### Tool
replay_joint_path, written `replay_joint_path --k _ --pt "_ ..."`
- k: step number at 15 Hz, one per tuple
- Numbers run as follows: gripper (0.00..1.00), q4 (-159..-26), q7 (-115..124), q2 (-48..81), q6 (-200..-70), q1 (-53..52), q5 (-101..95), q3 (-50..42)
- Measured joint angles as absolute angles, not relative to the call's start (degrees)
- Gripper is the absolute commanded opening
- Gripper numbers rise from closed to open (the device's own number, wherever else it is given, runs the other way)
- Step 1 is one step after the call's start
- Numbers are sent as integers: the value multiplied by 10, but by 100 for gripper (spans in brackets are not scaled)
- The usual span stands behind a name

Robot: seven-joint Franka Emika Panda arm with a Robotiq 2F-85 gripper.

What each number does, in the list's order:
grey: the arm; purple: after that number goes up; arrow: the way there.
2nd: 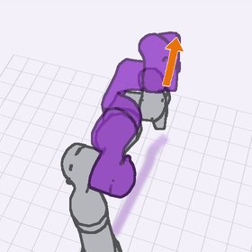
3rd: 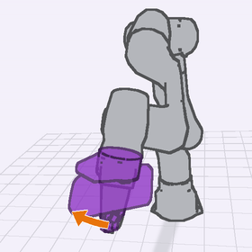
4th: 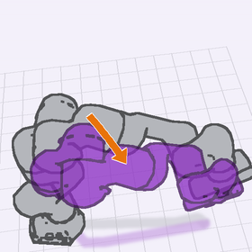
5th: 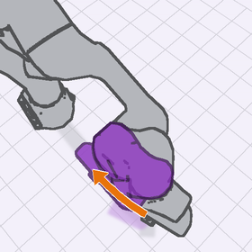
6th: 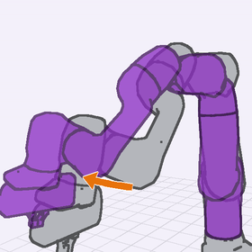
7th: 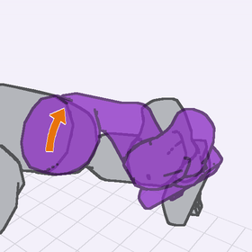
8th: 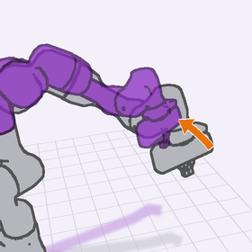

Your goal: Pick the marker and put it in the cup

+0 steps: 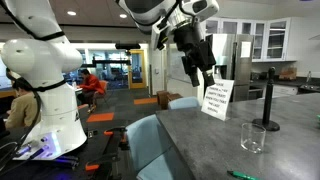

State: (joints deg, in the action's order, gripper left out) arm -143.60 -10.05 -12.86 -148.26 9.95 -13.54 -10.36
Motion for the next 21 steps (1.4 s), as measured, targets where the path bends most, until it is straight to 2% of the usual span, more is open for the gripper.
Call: replay_joint_path --k 10,21 --pt "100 -1411 -85 -93 -1471 100 -113 -104" --pt "100 -1182 -64 231 -1449 125 37 -92"
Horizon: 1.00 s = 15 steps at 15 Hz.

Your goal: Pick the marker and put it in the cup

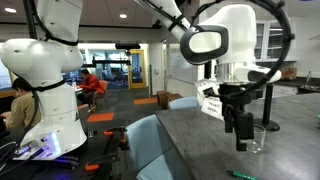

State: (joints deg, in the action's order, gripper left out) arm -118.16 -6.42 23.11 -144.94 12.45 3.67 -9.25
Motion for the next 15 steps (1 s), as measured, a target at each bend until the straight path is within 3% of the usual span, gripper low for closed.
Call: replay_joint_path --k 6,14,15 --pt "100 -1061 -59 354 -1411 149 51 -87" --pt "100 -1006 -28 423 -1407 144 51 -80" --pt "94 -1002 -25 428 -1408 144 51 -78"
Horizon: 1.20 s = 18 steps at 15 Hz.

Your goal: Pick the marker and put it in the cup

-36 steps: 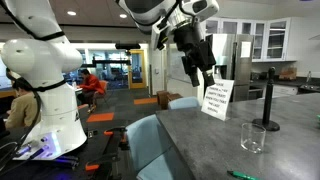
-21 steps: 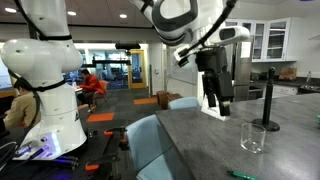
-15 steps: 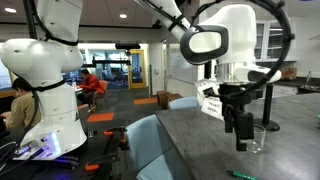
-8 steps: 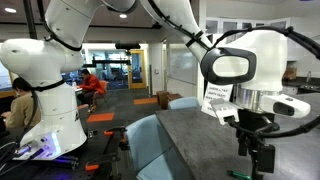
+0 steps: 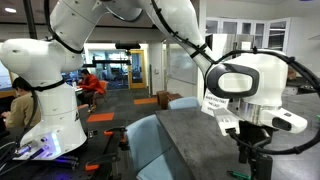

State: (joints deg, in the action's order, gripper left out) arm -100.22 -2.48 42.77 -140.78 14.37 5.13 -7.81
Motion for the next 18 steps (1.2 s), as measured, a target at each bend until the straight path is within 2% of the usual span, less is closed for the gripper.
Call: replay_joint_path --k 2,5,6,9,10,11,18 --pt "86 -996 -19 435 -1409 144 52 -74" --pt "84 -990 -18 442 -1410 144 53 -69" --pt "81 -987 -18 444 -1410 144 53 -68" --pt "81 -980 -18 454 -1412 144 53 -66" --pt "72 -977 -18 457 -1412 143 53 -65" --pt "55 -973 -18 461 -1412 143 53 -65" --pt "2 -955 -18 473 -1413 140 53 -63"
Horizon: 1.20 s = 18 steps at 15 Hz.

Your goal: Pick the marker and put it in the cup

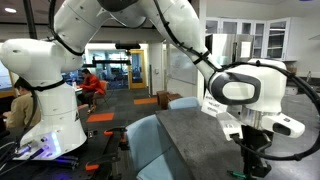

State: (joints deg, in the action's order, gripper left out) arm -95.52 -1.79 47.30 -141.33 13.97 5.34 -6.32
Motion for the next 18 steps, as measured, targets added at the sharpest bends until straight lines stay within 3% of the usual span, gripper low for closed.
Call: replay_joint_path --k 10,18 --pt "3 -944 -18 473 -1423 143 53 -63" --pt "3 -942 -18 442 -1505 130 53 -35"
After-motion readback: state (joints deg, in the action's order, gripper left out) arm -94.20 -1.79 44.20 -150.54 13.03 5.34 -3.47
